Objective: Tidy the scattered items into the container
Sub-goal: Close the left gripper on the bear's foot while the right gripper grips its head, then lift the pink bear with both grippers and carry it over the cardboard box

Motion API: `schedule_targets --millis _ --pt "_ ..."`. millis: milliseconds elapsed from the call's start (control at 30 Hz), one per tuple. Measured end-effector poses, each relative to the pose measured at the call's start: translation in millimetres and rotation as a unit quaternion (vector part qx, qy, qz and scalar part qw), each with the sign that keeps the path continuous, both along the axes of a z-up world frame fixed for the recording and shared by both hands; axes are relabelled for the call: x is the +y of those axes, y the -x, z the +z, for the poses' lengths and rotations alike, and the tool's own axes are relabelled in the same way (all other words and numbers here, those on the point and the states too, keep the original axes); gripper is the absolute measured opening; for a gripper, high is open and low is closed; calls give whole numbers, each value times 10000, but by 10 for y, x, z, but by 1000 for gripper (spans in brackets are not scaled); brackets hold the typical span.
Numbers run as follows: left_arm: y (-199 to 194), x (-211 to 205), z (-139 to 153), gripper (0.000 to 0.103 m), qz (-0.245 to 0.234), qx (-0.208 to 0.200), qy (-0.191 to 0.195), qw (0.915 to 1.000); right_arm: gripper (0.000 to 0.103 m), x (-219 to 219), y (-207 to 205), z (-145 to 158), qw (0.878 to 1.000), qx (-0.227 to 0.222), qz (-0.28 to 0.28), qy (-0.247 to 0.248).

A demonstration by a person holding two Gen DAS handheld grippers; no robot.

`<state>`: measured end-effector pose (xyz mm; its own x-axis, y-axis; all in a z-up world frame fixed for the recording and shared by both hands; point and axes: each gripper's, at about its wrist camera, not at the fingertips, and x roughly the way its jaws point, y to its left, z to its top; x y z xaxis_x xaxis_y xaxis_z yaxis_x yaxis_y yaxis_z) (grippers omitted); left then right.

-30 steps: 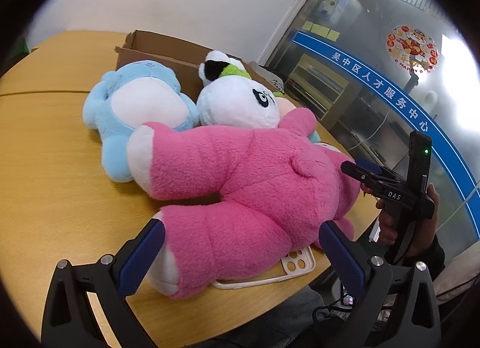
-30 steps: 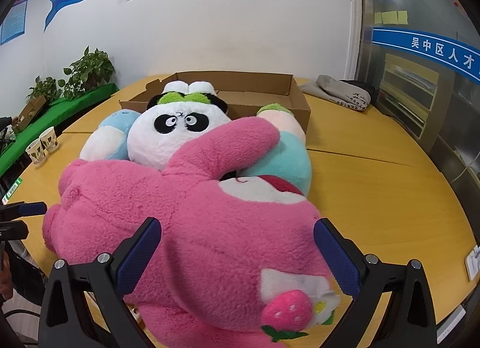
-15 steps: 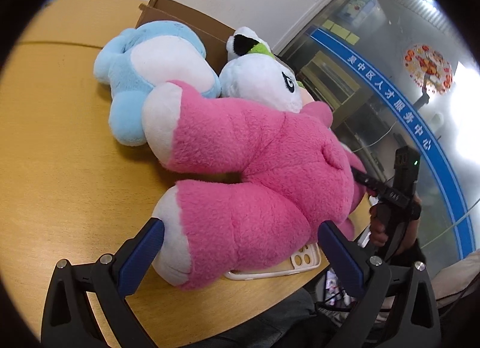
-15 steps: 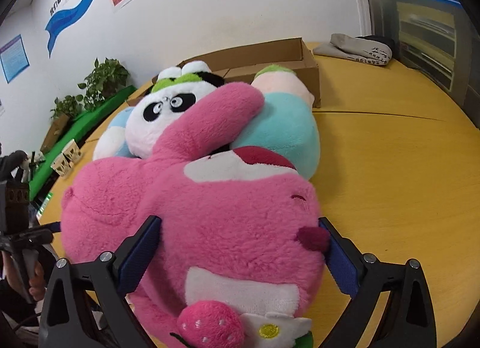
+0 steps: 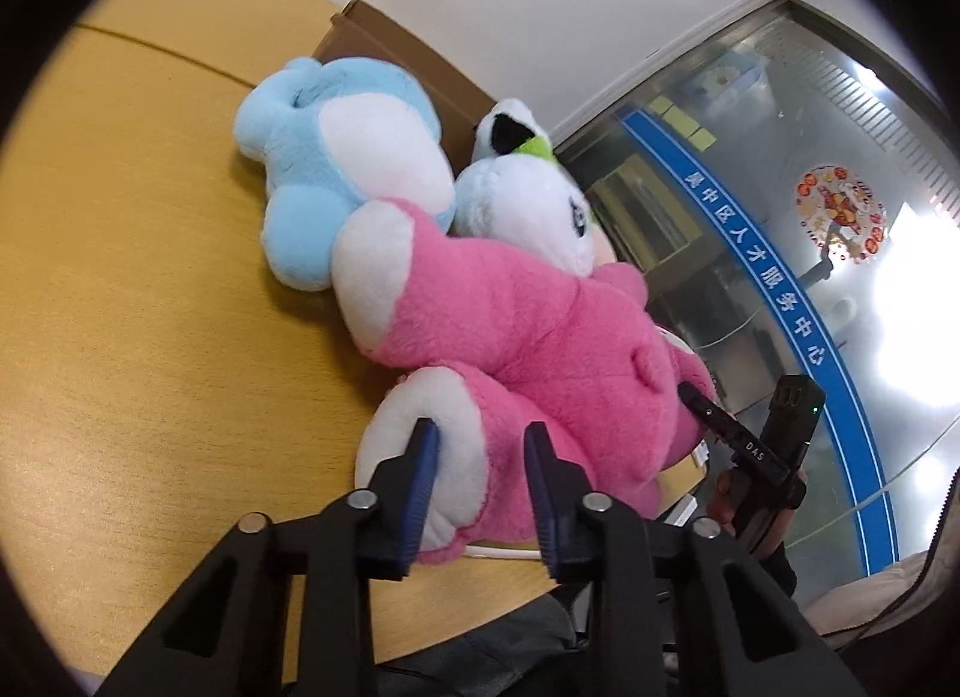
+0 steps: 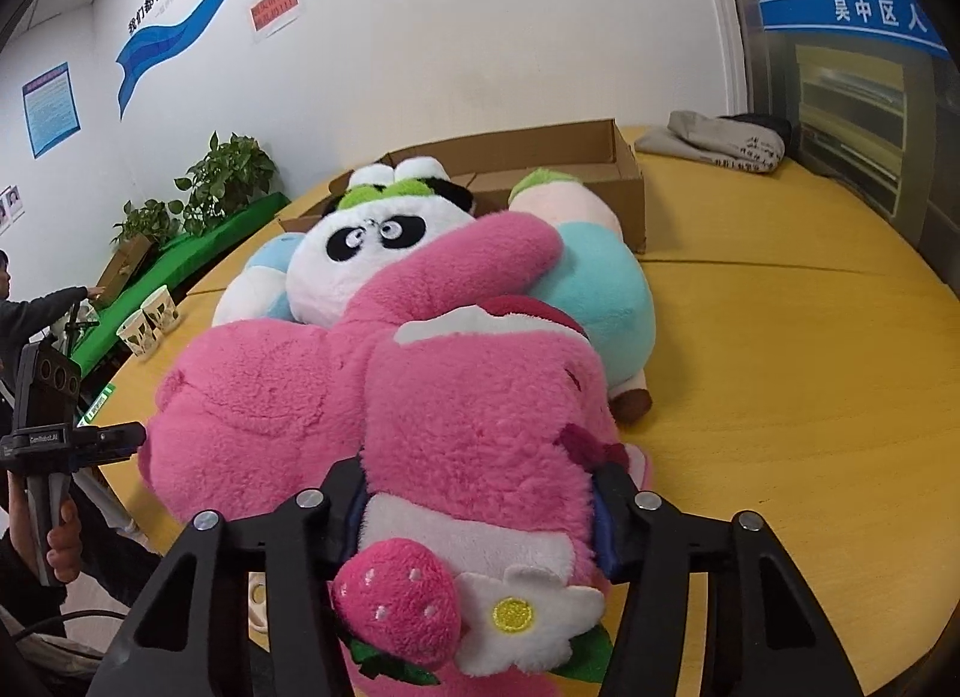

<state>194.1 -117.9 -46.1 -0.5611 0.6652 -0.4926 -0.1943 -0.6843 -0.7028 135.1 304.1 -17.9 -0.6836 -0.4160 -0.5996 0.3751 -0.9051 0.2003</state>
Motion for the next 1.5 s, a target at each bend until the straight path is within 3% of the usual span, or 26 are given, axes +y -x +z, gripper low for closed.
schedule_targets --millis 133,167,267,300,433,533,567,600,633,700,933,1067,1167,1333,1500 --pt "-8 6 21 25 -35 -1 91 10000 58 -42 -110 181 9996 284 36 13" --pt "-6 -16 -8 33 8 -42 100 9999 58 -56 -103 191 9996 288 46 -28" --pt "-1 -80 -127 73 131 -207 173 9996 61 -40 -12 95 10000 34 -24 -68" --pt "2 -74 -161 75 89 -267 178 9994 62 -8 27 37 9999 -106 -77 2" --pt "41 -4 -281 75 -140 -380 94 9991 74 92 116 -110 9987 -439 -198 157" --pt "77 79 -300 73 -288 -335 143 9989 75 109 139 -129 9986 -500 -127 145" --pt "80 112 -286 70 -321 -317 229 9987 71 98 132 -125 9988 -474 -97 98" --pt "84 145 -273 60 -355 -299 314 9984 69 88 115 -115 9990 -434 -76 77" --pt "83 164 -255 58 -371 -278 369 9982 64 80 99 -105 9992 -394 -58 63" --pt "57 117 -193 39 -311 -208 305 9988 59 90 42 -53 9995 -258 -54 146" --pt "57 88 266 37 -259 240 149 9993 55 95 -162 412 9987 393 -79 311" --pt "293 61 735 37 -264 704 212 9969 55 108 -37 793 9958 799 -77 433" --pt "647 18 1158 37 -290 1120 393 9925 56 55 218 1045 9937 1023 -38 452" --pt "1430 -43 1716 37 -410 1724 876 9803 57 -135 1127 1492 9905 1302 107 438" --pt "2532 -86 1971 37 -465 1787 1150 9761 57 -407 2307 1768 9918 1180 174 456"
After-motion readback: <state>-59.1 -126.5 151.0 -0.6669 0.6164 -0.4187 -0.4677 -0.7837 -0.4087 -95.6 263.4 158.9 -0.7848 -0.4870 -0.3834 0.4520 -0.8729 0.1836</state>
